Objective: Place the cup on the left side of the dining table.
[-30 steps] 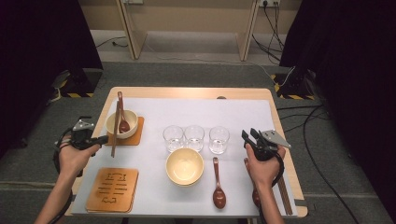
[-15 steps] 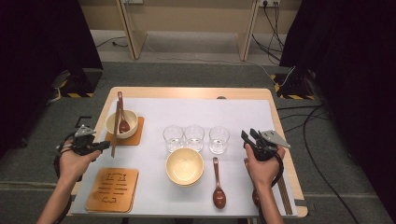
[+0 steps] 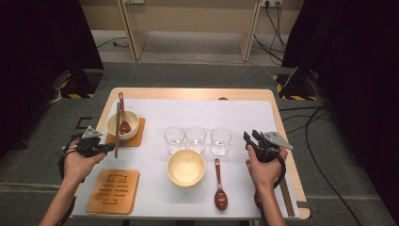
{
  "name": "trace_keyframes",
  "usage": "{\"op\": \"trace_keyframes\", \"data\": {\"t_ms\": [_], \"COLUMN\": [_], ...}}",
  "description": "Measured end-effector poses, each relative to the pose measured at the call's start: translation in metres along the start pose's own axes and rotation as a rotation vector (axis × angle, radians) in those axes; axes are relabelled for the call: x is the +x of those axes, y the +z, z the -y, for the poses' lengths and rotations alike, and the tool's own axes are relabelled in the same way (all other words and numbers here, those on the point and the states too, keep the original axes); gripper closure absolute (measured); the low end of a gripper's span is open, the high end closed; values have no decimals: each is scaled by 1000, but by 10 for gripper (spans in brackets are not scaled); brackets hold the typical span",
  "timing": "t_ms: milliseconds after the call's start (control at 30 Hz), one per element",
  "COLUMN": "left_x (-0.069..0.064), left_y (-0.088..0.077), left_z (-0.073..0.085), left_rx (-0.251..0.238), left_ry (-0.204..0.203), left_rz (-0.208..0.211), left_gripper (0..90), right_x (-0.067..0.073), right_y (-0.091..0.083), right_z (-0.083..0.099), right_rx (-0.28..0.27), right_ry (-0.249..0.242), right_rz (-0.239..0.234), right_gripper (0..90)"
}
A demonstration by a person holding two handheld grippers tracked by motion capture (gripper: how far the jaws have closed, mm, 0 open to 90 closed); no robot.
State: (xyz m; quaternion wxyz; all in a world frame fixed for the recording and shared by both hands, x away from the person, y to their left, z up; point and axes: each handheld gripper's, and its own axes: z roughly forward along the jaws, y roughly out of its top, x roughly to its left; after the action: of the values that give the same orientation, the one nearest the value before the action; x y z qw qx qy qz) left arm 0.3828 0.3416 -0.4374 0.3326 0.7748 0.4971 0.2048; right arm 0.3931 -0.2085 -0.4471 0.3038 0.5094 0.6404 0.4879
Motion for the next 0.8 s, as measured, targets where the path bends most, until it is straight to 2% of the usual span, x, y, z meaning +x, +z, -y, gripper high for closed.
{"op": "trace_keyframes", "data": {"t_ms": [800], "left_x": [-31], "left_y": [22], "left_z": [-21], "left_rx": [15], "left_ry": [63], "left_rz": [42], "left_gripper": [892], "right_x": [-2], "right_y": [-1], "right_z": [0], "right_rx": [-6], "right_ry": [-4], "right_rz": [3], "right_gripper": [607]}}
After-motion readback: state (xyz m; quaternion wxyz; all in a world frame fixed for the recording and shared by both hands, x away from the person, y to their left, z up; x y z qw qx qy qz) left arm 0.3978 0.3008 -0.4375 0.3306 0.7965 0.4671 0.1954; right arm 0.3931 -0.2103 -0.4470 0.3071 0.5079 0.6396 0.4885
